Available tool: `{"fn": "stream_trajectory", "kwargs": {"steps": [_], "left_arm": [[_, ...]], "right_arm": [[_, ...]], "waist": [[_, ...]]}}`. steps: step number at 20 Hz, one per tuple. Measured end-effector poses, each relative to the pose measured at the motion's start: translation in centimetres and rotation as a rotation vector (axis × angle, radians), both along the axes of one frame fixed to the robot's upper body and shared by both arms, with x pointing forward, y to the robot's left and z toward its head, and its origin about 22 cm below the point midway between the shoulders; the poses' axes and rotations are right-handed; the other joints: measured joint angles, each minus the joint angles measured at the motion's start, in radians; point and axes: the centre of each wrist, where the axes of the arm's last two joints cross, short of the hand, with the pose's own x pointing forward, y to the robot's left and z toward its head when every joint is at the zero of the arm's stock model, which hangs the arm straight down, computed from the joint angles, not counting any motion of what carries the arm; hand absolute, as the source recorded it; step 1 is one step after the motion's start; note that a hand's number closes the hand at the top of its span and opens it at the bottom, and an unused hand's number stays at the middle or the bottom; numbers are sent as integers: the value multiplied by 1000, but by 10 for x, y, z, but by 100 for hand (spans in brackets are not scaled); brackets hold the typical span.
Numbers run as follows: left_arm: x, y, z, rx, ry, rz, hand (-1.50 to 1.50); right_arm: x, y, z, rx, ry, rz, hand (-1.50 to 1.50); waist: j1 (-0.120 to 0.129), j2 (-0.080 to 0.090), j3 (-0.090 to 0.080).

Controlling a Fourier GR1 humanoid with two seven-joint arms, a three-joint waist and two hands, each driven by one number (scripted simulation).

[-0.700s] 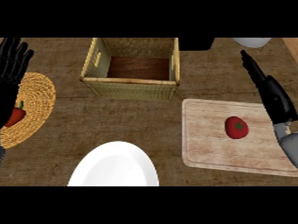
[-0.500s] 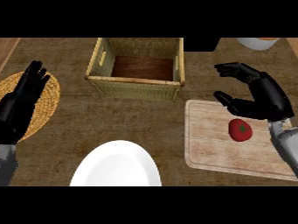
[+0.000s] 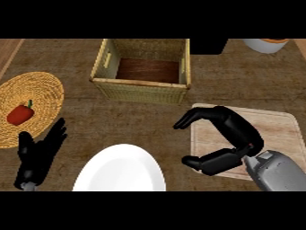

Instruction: Pick the tomato from the cutting board and place it in the basket

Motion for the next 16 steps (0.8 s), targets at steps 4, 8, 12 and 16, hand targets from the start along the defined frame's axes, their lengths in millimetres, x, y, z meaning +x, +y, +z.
{"fn": "stream_trajectory", "kwargs": {"steps": [4,8,12,16], "left_arm": [[-4,-1,-2,0,20,20,0],[-10,0,-3,4,29,25,0],[-12,-1,-5,3,27,34,0],[-12,0,-4,0,26,28,0]], "right_arm": [[-4,-16,15,-187,-91,-82,-150],[8,-50,58,-450,-247,-234,-150],[11,-80,117,-668,-350,-304,-150],[9,-108,181,-824,-385,-318,-150]], "waist": [[-16,-12,1],[-26,-20,0],[-32,-21,0],[-26,-18,1]]}}
